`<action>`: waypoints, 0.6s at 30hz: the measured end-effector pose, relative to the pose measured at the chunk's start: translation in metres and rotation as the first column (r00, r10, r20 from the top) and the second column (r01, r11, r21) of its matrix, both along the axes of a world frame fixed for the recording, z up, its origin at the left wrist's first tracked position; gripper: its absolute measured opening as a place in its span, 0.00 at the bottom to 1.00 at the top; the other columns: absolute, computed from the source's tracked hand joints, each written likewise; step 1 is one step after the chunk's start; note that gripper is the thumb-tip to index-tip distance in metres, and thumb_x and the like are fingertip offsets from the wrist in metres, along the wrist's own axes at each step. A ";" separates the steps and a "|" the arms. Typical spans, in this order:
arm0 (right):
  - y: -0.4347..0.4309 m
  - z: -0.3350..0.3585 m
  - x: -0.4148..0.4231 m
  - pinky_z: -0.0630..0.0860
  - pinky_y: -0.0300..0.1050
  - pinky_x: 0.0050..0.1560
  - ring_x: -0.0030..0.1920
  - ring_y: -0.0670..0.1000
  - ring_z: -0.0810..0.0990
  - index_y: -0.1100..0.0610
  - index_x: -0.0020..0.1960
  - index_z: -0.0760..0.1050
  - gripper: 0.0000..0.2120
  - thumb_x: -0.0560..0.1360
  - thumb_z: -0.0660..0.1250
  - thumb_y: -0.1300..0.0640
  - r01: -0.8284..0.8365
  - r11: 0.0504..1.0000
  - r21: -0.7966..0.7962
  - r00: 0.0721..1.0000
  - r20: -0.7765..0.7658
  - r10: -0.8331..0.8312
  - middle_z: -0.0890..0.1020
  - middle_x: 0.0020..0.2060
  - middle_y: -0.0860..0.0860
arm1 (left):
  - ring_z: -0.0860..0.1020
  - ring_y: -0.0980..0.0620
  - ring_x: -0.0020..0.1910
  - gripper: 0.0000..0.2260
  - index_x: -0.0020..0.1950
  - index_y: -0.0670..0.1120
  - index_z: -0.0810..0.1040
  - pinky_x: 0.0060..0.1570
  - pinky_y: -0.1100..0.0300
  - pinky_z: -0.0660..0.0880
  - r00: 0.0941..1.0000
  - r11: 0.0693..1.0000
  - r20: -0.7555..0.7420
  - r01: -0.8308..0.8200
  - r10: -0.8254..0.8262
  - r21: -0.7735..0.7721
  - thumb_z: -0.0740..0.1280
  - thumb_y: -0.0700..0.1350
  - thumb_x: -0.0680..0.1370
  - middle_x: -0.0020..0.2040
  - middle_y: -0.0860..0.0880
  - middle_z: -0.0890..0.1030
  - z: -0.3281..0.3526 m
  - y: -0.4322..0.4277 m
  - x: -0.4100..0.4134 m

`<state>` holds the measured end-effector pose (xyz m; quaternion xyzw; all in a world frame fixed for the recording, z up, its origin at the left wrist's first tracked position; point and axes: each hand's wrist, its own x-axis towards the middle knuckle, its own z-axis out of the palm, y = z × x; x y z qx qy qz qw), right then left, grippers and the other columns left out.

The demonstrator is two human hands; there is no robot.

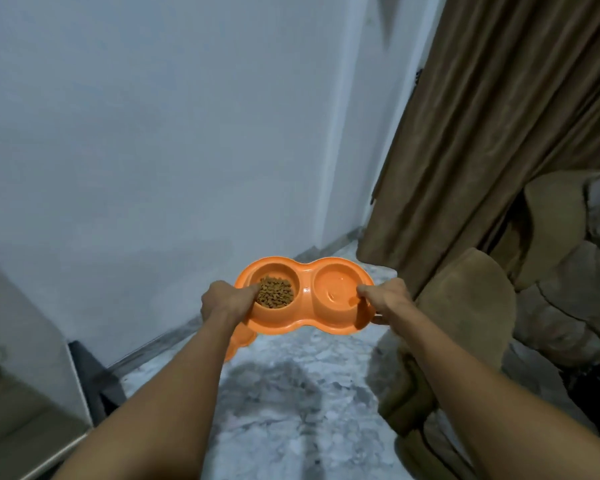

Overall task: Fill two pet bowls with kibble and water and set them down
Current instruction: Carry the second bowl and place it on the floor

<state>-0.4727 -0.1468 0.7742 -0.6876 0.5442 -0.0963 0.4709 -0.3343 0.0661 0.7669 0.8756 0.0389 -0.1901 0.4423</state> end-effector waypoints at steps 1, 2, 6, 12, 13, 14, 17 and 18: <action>-0.007 -0.006 0.016 0.84 0.58 0.44 0.46 0.61 0.83 0.61 0.43 0.72 0.13 0.68 0.74 0.55 -0.031 0.999 0.010 1.000 -0.006 0.031 0.81 0.47 0.60 | 0.80 0.40 0.43 0.16 0.37 0.41 0.75 0.41 0.53 0.76 0.999 1.000 -0.006 -0.031 0.031 0.000 0.73 0.53 0.69 0.42 0.41 0.81 -0.005 -0.003 0.009; -0.017 -0.014 0.034 0.84 0.58 0.44 0.45 0.61 0.83 0.61 0.44 0.74 0.13 0.68 0.74 0.55 -0.070 0.997 0.021 0.997 -0.019 0.071 0.82 0.46 0.60 | 0.80 0.40 0.44 0.16 0.38 0.41 0.76 0.41 0.53 0.76 0.997 0.997 -0.014 -0.074 0.074 0.002 0.73 0.53 0.69 0.43 0.41 0.82 -0.012 -0.006 0.019; -0.047 -0.045 0.093 0.84 0.61 0.44 0.41 0.60 0.84 0.64 0.44 0.79 0.17 0.62 0.74 0.53 -0.232 0.972 0.035 0.971 -0.048 0.233 0.84 0.42 0.61 | 0.80 0.38 0.47 0.18 0.43 0.38 0.78 0.41 0.53 0.76 0.972 0.972 -0.037 -0.233 0.233 0.007 0.74 0.52 0.68 0.44 0.40 0.81 -0.035 -0.017 0.045; -0.078 -0.093 0.177 0.83 0.61 0.47 0.43 0.60 0.84 0.61 0.40 0.79 0.12 0.63 0.73 0.53 -0.466 0.884 0.044 0.880 -0.083 0.468 0.84 0.39 0.59 | 0.82 0.39 0.42 0.15 0.37 0.38 0.82 0.41 0.51 0.78 0.887 0.889 -0.065 -0.457 0.457 0.012 0.74 0.51 0.66 0.36 0.41 0.82 -0.089 -0.035 0.072; -0.080 -0.101 0.187 0.83 0.61 0.47 0.43 0.60 0.84 0.61 0.39 0.79 0.12 0.63 0.73 0.53 -0.498 0.866 0.045 0.861 -0.092 0.500 0.84 0.39 0.59 | 0.82 0.39 0.42 0.15 0.37 0.39 0.82 0.42 0.50 0.79 0.869 0.872 -0.072 -0.489 0.489 0.018 0.74 0.51 0.65 0.36 0.41 0.82 -0.101 -0.036 0.074; -0.083 -0.111 0.196 0.83 0.61 0.47 0.43 0.60 0.84 0.61 0.39 0.79 0.11 0.63 0.73 0.53 -0.528 0.848 0.047 0.842 -0.098 0.530 0.84 0.39 0.59 | 0.82 0.39 0.42 0.14 0.38 0.39 0.82 0.44 0.50 0.79 0.850 0.853 -0.080 -0.521 0.520 0.015 0.74 0.51 0.65 0.36 0.42 0.82 -0.111 -0.038 0.076; -0.084 -0.137 0.215 0.83 0.59 0.48 0.43 0.60 0.84 0.61 0.42 0.79 0.12 0.65 0.72 0.53 -0.580 0.812 0.068 0.803 -0.117 0.584 0.84 0.40 0.59 | 0.80 0.43 0.41 0.12 0.39 0.40 0.82 0.45 0.51 0.79 0.820 0.824 -0.092 -0.565 0.565 0.029 0.74 0.49 0.68 0.36 0.43 0.81 -0.141 -0.040 0.084; -0.085 -0.155 0.223 0.83 0.58 0.48 0.42 0.59 0.84 0.62 0.43 0.80 0.12 0.66 0.72 0.53 -0.595 0.800 0.074 0.790 -0.130 0.599 0.84 0.40 0.59 | 0.80 0.43 0.40 0.11 0.38 0.40 0.82 0.44 0.52 0.78 0.815 0.821 -0.100 -0.570 0.570 0.037 0.74 0.48 0.69 0.35 0.43 0.81 -0.160 -0.041 0.088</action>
